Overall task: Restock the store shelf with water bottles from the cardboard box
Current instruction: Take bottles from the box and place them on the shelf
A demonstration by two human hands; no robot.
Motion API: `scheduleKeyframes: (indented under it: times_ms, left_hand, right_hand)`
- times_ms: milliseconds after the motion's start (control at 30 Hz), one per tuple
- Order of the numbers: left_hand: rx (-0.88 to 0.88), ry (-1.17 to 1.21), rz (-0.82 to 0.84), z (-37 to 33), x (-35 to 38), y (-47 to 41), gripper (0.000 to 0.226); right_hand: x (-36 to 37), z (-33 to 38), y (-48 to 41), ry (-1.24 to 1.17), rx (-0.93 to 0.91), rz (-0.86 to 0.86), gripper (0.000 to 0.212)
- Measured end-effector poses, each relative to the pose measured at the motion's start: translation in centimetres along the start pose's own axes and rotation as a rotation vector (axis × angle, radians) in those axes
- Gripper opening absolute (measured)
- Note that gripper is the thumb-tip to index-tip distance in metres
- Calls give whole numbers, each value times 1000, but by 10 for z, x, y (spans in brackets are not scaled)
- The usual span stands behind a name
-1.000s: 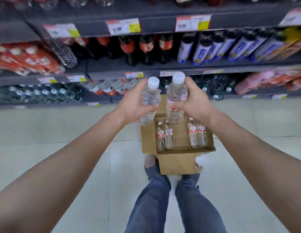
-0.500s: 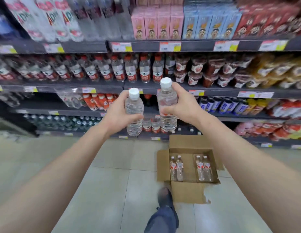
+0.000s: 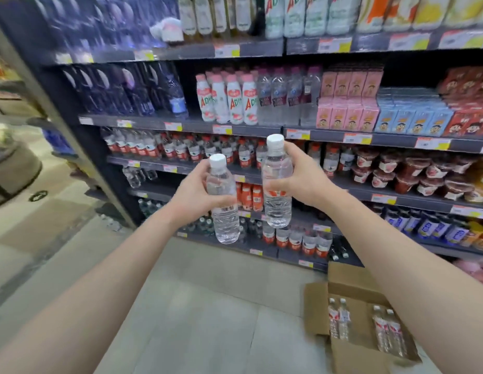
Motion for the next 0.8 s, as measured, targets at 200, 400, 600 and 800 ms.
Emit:
scheduleKeyframes:
  times_ms: [200, 400, 600, 800]
  left_hand:
    - [-11, 11, -94, 56, -156, 24, 66]
    - [-33, -50, -133, 140, -326, 36, 72]
    - [-69, -24, -199, 198, -465, 33, 70]
    - [-92, 49, -253, 258, -552, 6, 67]
  right_hand:
    - [135, 104, -55, 9, -60, 111, 96]
    - [298, 219, -122, -9, -71, 147, 85]
    - [409, 313, -193, -33, -86, 203, 100]
    - [496, 353, -270, -22, -121, 242, 95]
Point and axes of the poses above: each hand's wrist, its own y-axis away from the middle knuckle, its own x-axis out of the palm, z = x × y, the point moved 4 cm from there along -y, towards the middle knuckle, and after that the axes turned 8 degrees about y, right-handed, at the moved point
